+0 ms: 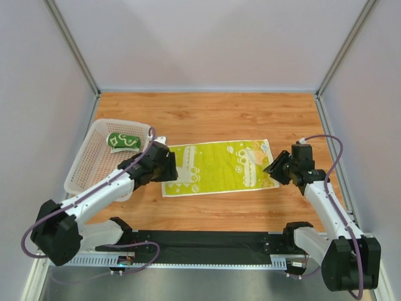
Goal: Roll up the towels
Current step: Flatten the towel, then fold the towel
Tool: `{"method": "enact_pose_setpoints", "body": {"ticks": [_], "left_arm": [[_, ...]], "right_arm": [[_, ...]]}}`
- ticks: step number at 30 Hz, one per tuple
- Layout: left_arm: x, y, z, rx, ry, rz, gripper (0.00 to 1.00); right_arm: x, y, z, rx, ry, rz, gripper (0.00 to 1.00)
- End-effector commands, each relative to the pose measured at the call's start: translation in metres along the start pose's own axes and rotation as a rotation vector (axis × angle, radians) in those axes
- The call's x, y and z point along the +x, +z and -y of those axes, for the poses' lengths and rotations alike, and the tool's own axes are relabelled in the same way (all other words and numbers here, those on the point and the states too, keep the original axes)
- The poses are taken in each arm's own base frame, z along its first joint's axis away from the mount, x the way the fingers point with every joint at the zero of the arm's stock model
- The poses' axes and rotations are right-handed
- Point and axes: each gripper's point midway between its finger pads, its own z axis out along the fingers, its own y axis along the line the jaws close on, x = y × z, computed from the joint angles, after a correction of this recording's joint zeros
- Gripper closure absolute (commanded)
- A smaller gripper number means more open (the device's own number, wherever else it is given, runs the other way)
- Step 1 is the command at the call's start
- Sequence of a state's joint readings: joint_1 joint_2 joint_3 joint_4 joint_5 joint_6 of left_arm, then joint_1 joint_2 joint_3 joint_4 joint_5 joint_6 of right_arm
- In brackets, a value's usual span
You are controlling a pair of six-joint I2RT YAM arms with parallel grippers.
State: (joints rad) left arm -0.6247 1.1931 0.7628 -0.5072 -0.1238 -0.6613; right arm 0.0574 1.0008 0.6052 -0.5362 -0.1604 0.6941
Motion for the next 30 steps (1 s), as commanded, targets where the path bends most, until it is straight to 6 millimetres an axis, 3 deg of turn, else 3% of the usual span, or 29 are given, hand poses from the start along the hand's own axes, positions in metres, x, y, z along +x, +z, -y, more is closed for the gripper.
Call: {"method": "enact_pose_setpoints", "body": {"ticks": [1, 7, 10, 25, 30], "left_arm": [[0.025, -0.013, -0.032, -0.114, -0.057, -0.042, 0.36], [0.066, -0.01, -0.056, -0.174, -0.148, -0.106, 0.36], [0.076, -0.002, -0.06, -0.177, -0.184, -0.108, 0.37], [0.079, 0.025, -0.052, -0.172, -0.243, -0.128, 0.4], [0.082, 0.03, -0.048, -0.166, -0.246, -0.152, 0.51]], "right_arm": [[-0.011, -0.013, -0.006, -0.005, -0.017, 0.044, 0.59], [-0.004, -0.015, -0.003, -0.014, -0.054, 0.019, 0.59], [0.001, -0.015, -0.004, -0.03, -0.057, 0.006, 0.6], [0.007, -0.018, -0.004, -0.047, -0.069, -0.012, 0.6], [0.006, -0.017, -0.004, -0.045, -0.075, -0.012, 0.6]]}}
